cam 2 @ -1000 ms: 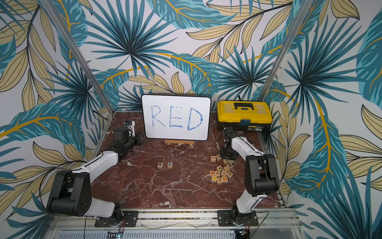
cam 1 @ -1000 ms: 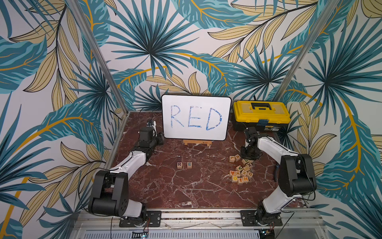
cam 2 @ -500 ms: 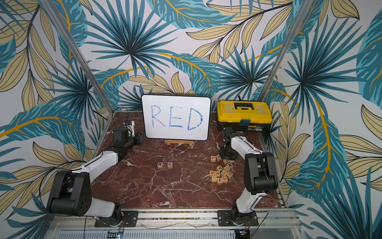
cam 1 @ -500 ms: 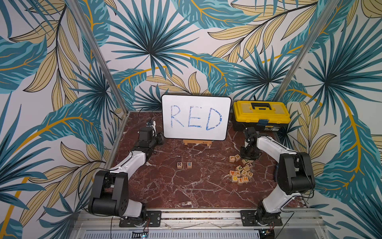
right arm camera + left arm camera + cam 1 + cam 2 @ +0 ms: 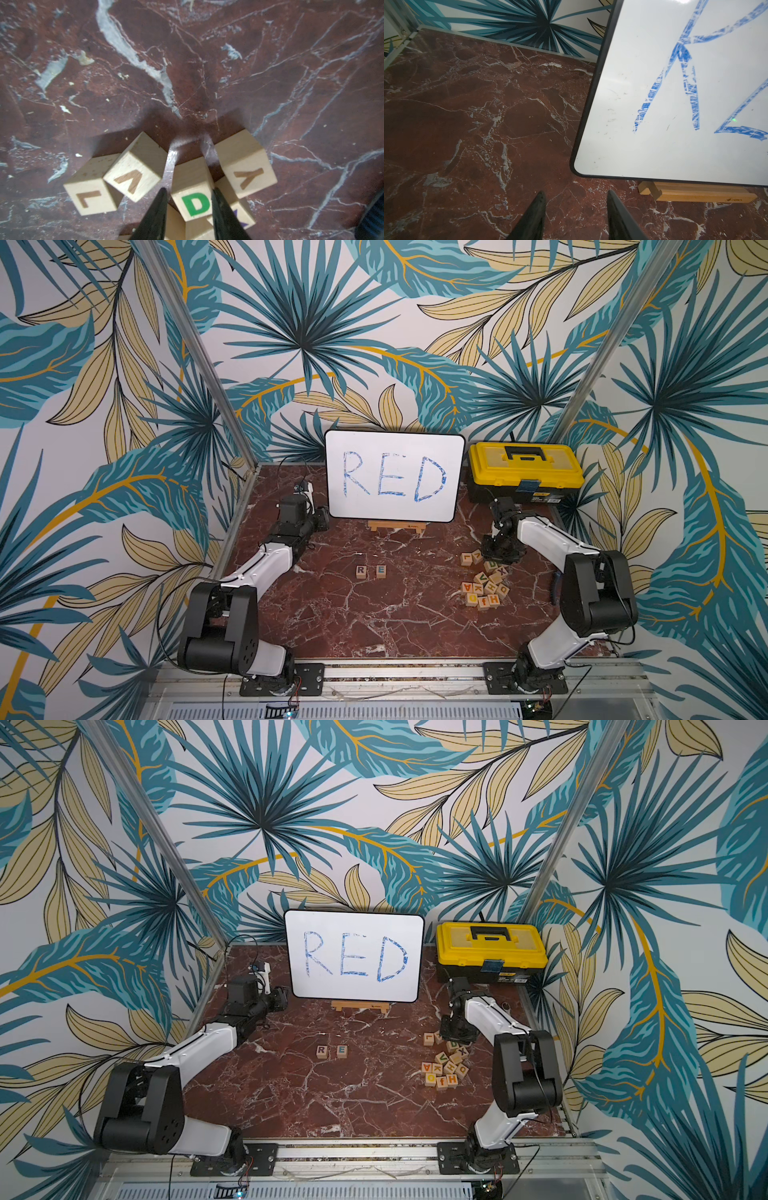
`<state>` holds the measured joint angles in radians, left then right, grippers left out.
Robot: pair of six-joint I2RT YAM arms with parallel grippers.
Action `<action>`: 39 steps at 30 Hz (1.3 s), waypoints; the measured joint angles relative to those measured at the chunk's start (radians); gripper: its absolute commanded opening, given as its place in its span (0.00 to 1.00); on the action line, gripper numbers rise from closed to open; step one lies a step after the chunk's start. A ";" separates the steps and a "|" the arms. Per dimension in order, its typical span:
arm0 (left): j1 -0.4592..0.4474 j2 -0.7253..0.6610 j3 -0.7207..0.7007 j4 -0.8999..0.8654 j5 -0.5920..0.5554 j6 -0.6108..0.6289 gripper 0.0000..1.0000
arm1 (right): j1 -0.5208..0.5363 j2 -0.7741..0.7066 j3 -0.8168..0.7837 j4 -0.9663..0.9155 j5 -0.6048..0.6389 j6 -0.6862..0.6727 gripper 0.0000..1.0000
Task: Assemble the uppercase word "red" with letter blocks
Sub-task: Pick up the letter block from the center of the board.
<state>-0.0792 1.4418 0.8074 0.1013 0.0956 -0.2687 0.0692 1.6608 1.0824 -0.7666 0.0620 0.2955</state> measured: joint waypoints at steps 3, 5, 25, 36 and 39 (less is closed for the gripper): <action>0.000 0.000 0.000 0.000 0.002 0.000 0.48 | 0.008 0.000 0.000 -0.002 0.005 0.001 0.40; 0.000 0.000 0.000 0.000 0.003 0.000 0.48 | 0.011 0.000 0.000 -0.006 0.016 0.000 0.41; 0.000 0.000 0.000 0.000 0.006 0.000 0.48 | 0.012 0.000 0.000 -0.024 0.048 -0.043 0.47; 0.000 0.000 0.000 0.000 0.006 0.000 0.48 | 0.020 0.000 0.000 -0.023 0.040 -0.076 0.46; 0.000 0.000 0.000 0.000 0.006 0.000 0.48 | 0.021 0.003 0.000 -0.019 0.034 -0.085 0.46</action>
<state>-0.0792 1.4418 0.8074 0.1013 0.1020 -0.2687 0.0898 1.6638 1.0828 -0.7860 0.0959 0.2100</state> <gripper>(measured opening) 0.484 0.460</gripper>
